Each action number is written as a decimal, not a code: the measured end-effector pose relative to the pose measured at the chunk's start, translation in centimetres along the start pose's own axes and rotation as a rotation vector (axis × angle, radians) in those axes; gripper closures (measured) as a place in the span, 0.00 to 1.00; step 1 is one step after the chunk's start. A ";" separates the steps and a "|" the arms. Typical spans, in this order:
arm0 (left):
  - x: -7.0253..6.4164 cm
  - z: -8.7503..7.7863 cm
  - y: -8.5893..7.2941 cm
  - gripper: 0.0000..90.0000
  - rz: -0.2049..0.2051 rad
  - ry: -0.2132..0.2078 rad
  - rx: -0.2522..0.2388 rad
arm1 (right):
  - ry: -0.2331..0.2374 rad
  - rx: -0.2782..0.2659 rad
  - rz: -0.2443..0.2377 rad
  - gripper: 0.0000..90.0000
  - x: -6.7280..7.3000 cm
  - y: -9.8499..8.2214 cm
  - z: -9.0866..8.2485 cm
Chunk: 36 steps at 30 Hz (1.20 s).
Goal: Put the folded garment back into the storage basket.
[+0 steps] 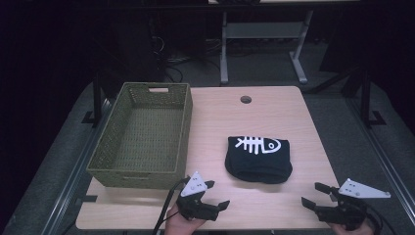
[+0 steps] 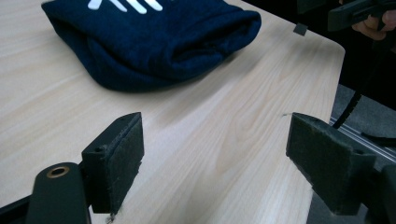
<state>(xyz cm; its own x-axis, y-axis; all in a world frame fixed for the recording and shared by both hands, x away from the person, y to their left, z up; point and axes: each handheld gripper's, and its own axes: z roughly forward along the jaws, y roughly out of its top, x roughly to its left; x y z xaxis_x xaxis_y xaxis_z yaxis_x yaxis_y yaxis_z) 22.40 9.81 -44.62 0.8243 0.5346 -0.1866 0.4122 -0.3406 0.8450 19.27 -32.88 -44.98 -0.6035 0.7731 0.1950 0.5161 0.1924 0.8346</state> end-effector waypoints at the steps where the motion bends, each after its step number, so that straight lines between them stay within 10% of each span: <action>1: 0.0 0.1 0.3 0.21 -0.001 -0.001 -0.001 | 0.006 0.003 0.003 0.22 -0.1 0.4 0.0; 36: 3.5 4.3 6.7 0.21 -0.070 0.037 -0.036 | 0.040 0.095 -0.036 0.20 -3.1 8.3 3.8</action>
<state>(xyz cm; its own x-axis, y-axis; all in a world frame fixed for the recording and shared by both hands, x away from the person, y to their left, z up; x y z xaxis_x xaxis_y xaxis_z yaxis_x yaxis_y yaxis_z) 29.71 6.02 -41.78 0.7787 0.5845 -0.2280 0.4535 -0.2733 0.8483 27.72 -31.39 -40.55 -0.6453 0.7404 0.1880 0.5479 0.2771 0.7894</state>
